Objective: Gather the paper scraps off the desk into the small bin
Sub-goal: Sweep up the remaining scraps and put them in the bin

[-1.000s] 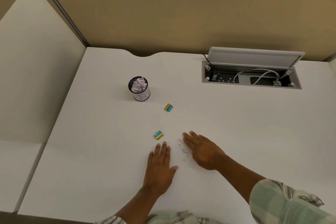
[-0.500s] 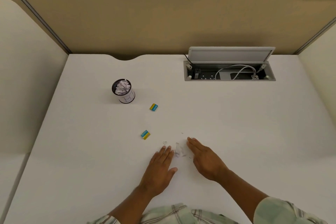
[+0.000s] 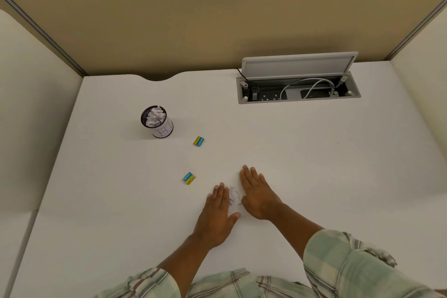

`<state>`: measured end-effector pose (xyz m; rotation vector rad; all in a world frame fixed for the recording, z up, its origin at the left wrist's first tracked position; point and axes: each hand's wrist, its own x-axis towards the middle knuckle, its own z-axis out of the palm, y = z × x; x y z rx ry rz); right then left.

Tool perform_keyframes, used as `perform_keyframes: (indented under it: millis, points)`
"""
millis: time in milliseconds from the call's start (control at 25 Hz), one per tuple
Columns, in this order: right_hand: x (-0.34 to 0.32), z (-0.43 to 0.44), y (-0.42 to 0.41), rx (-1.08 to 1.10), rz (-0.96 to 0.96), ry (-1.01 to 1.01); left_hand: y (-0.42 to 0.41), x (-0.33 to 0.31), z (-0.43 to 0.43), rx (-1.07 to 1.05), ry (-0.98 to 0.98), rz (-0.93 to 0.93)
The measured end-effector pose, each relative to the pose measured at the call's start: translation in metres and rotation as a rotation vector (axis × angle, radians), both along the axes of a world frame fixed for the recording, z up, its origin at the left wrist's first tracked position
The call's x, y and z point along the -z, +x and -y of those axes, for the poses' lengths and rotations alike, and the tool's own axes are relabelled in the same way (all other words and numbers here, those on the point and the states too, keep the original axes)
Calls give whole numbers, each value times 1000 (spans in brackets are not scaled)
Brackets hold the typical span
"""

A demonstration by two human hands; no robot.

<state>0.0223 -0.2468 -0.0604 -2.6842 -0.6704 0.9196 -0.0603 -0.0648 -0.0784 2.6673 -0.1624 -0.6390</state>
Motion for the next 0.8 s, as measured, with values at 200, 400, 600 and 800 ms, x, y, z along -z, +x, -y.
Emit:
perform_keyframes:
  millis: [200,400,600,800]
  points:
    - [-3,1,-6,-158,40,23,-7,-3,-2,79,-1,9]
    - [-2,17,-38,-223,54,117,-20,-7,-3,-46,-179,117]
    - [-10,27,-43,439,186,413,-9,-19,-6,-357,-374,327]
    - [-1,32,-44,750,73,94,0,-17,-6,-429,-326,208]
